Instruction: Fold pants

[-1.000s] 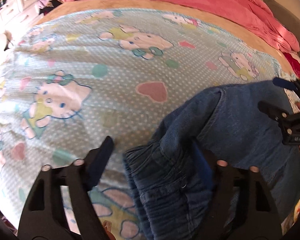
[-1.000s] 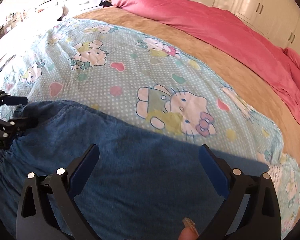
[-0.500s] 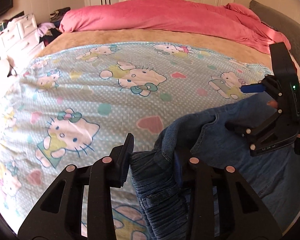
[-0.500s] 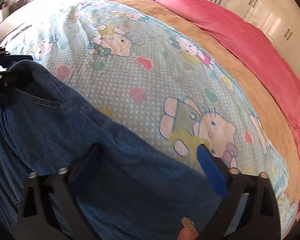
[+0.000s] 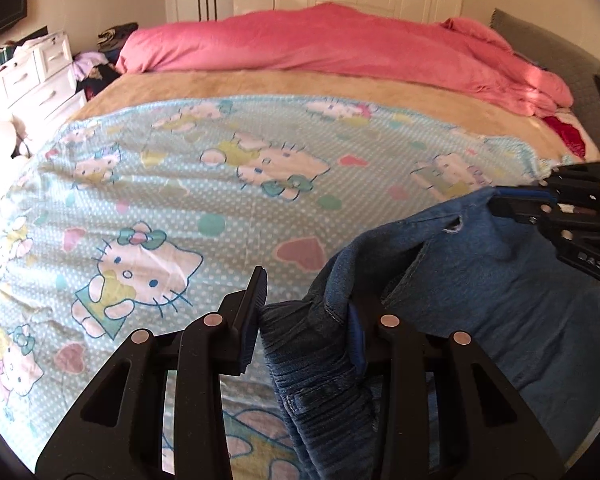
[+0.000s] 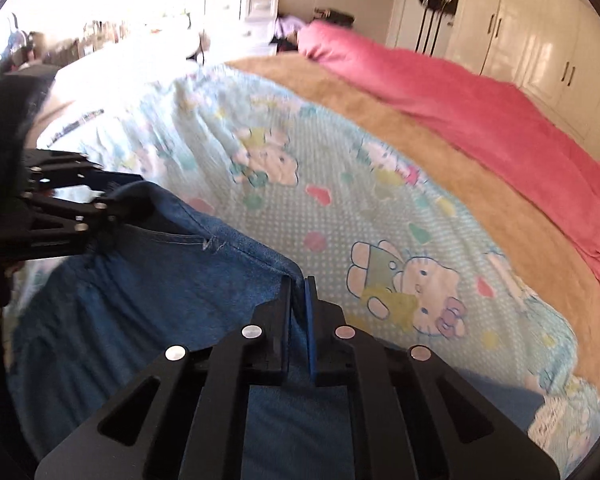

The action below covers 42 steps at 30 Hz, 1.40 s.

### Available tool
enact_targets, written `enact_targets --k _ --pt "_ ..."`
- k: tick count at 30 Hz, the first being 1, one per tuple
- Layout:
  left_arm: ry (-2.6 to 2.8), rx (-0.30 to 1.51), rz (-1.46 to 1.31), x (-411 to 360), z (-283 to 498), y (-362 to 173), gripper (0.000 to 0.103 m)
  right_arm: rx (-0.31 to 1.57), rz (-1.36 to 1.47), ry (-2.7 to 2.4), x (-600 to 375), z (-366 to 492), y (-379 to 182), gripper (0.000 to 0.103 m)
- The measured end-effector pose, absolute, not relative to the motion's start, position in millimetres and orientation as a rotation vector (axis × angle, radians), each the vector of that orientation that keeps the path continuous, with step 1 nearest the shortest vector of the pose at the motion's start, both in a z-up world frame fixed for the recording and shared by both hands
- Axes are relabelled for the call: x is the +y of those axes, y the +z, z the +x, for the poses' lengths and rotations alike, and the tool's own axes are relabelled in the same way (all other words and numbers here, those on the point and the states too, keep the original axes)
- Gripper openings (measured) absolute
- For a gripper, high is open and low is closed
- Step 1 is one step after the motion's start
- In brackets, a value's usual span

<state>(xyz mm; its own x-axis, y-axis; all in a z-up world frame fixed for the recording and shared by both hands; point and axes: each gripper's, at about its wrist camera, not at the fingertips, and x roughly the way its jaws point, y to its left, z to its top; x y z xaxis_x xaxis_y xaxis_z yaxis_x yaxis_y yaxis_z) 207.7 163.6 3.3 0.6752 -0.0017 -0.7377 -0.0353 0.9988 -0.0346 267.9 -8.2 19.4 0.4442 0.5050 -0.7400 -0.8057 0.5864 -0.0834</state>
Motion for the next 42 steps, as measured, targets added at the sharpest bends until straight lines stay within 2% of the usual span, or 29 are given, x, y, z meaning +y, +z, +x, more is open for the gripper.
enact_targets --k 9,15,30,33,38,42 --pt "-0.054 0.781 0.010 136 152 35 0.029 0.662 -0.370 0.838 -59 180 54 0.005" --pt "-0.118 0.809 0.016 119 107 34 0.029 0.650 -0.351 0.880 -83 121 63 0.005" --pt "-0.147 0.945 0.017 111 39 -7 0.034 0.885 -0.340 0.988 -91 27 2 0.005" --pt "-0.142 0.950 0.008 113 32 -3 0.043 0.899 -0.358 0.987 -87 23 -5 0.005" --pt "-0.124 0.950 -0.020 122 10 9 0.044 0.911 -0.365 0.985 -87 20 -11 0.005" --pt "-0.121 0.874 -0.007 113 -2 35 0.044 0.918 -0.361 1.001 -84 15 -17 0.005"
